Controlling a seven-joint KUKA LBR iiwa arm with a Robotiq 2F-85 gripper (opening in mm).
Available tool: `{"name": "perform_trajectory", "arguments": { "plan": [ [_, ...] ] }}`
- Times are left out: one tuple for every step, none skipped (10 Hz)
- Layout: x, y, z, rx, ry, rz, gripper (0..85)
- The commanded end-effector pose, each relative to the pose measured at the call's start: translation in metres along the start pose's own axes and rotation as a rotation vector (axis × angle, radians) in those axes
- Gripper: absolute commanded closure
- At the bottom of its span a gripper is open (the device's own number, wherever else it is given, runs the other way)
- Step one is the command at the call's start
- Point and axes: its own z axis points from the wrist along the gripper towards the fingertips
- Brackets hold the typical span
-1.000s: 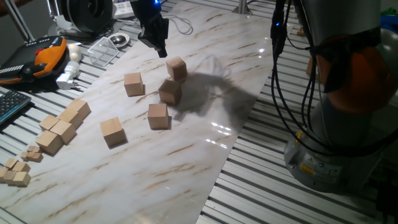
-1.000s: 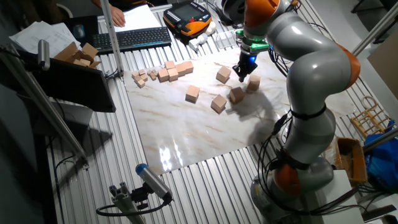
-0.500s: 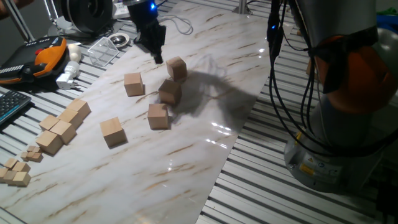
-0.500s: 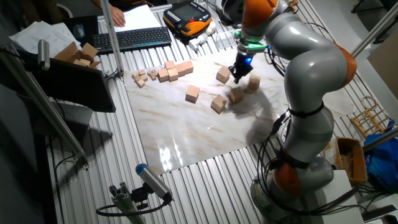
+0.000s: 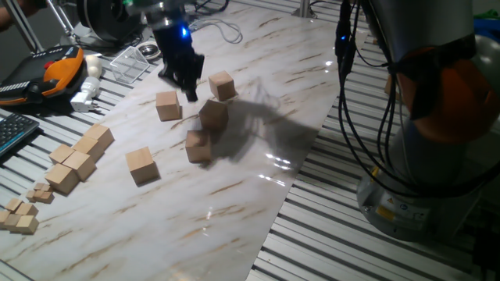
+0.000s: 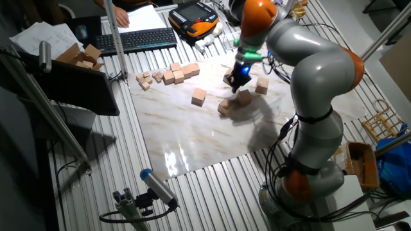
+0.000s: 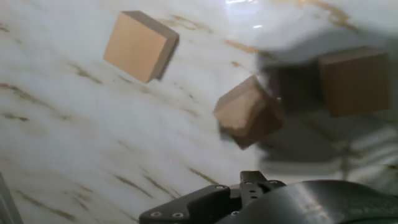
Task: Stack the blocks into a cross shape
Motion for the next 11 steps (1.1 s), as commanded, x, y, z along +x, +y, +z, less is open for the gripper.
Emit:
{"name": "perform_trajectory", "arguments": {
  "plan": [
    [0.001,0.023,0.010,-0.009,-0.004,0.020,85.0],
    [-0.001,0.027,0.013,-0.002,-0.014,0.040,85.0],
    [-0.003,0.032,0.015,0.023,-0.024,0.056,85.0],
    [-0.006,0.035,0.017,0.048,-0.029,0.063,85.0],
    [-0.010,0.036,0.021,0.053,-0.027,0.069,85.0],
    [-0.012,0.036,0.024,0.063,-0.029,0.066,85.0],
    [-0.014,0.037,0.029,0.089,-0.034,0.064,85.0],
    [-0.015,0.039,0.035,0.110,-0.045,0.057,85.0],
    [-0.015,0.041,0.045,0.137,-0.058,0.034,85.0],
    [-0.015,0.042,0.051,0.150,-0.059,0.025,85.0],
    [-0.015,0.044,0.056,0.165,-0.061,0.017,85.0]
  ]
}}
